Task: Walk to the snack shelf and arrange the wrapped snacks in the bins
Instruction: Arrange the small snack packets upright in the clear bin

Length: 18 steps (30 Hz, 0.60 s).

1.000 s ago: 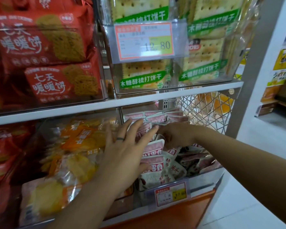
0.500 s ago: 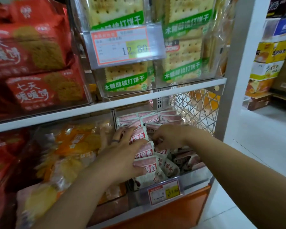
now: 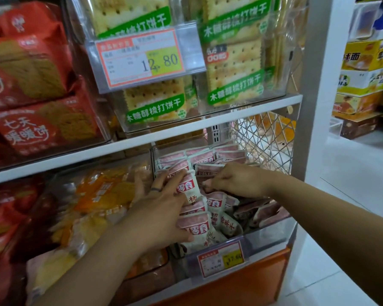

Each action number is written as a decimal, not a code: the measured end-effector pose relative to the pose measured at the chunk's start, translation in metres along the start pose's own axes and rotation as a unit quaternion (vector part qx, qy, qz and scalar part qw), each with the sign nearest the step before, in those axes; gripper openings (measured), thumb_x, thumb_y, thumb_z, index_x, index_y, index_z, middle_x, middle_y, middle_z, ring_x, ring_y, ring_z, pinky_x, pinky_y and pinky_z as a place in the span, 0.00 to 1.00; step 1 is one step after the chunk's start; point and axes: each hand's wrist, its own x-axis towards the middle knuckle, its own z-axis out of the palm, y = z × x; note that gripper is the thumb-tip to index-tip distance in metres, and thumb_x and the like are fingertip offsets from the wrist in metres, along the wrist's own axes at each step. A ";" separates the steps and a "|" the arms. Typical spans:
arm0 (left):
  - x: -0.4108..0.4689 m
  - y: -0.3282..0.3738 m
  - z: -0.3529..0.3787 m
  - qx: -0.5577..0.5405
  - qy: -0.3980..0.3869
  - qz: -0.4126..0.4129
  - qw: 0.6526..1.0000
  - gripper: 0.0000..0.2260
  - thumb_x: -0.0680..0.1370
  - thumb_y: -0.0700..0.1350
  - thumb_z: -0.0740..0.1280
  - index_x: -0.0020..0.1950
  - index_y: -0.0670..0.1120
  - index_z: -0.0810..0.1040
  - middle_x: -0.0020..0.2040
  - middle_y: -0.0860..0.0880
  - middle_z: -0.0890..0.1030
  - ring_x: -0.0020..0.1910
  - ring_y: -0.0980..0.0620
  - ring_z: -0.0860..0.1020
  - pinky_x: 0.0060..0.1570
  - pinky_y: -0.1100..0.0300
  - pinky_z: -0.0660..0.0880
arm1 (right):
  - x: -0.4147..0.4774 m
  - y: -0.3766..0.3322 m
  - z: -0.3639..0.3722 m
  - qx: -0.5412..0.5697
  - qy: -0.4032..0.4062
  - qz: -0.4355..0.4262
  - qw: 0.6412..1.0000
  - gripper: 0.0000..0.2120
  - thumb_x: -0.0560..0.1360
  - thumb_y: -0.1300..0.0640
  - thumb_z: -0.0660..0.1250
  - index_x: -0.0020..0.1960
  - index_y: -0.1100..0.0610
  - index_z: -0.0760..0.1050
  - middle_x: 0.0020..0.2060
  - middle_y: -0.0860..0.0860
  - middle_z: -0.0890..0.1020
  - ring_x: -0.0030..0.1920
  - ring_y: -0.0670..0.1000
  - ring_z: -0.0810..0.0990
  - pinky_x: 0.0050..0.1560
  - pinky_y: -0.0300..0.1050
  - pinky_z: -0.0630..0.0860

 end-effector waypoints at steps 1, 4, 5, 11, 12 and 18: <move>0.001 0.000 -0.005 -0.008 0.001 -0.001 1.000 0.31 0.69 0.70 0.62 0.68 0.58 0.65 0.76 0.56 0.36 0.75 0.48 0.35 0.65 0.32 0.31 | 0.000 -0.001 0.000 -0.002 -0.011 -0.011 1.000 0.22 0.79 0.51 0.60 0.26 0.49 0.71 0.22 0.46 0.69 0.23 0.42 0.66 0.30 0.36 0.62; 0.012 0.009 -0.020 -0.029 0.055 0.015 0.998 0.31 0.70 0.71 0.59 0.69 0.60 0.61 0.77 0.57 0.45 0.76 0.52 0.39 0.64 0.34 0.28 | 0.005 -0.001 -0.002 -0.025 -0.054 -0.028 0.998 0.09 0.77 0.58 0.63 0.52 0.52 0.82 0.46 0.44 0.83 0.38 0.36 0.75 0.44 0.28 0.69; 0.016 0.013 -0.022 -0.022 0.069 0.031 0.997 0.30 0.70 0.71 0.58 0.69 0.60 0.61 0.76 0.56 0.52 0.76 0.52 0.44 0.63 0.35 0.27 | 0.007 -0.002 -0.004 -0.007 -0.059 -0.023 0.998 0.10 0.77 0.60 0.64 0.56 0.54 0.81 0.49 0.44 0.83 0.41 0.35 0.76 0.47 0.26 0.69; 0.026 0.015 -0.019 0.031 0.049 0.084 0.995 0.25 0.74 0.69 0.53 0.65 0.59 0.70 0.60 0.56 0.70 0.68 0.53 0.62 0.64 0.33 0.29 | 0.004 0.012 -0.015 -0.004 -0.075 0.031 0.997 0.13 0.71 0.62 0.70 0.52 0.52 0.73 0.47 0.49 0.82 0.48 0.51 0.80 0.51 0.47 0.75; 0.024 0.013 -0.018 0.033 0.051 0.094 0.994 0.24 0.74 0.68 0.53 0.64 0.59 0.71 0.59 0.57 0.69 0.68 0.53 0.62 0.65 0.33 0.29 | 0.004 0.014 -0.014 -0.047 -0.069 0.039 0.996 0.14 0.69 0.59 0.72 0.52 0.52 0.72 0.45 0.49 0.80 0.46 0.52 0.79 0.48 0.47 0.74; 0.008 0.005 -0.010 0.018 0.027 0.114 0.993 0.20 0.77 0.66 0.52 0.66 0.62 0.68 0.66 0.58 0.64 0.71 0.56 0.54 0.66 0.36 0.28 | 0.004 0.013 0.009 -0.274 -0.059 0.062 0.958 0.14 0.72 0.52 0.67 0.54 0.59 0.76 0.51 0.55 0.79 0.51 0.56 0.77 0.46 0.43 0.71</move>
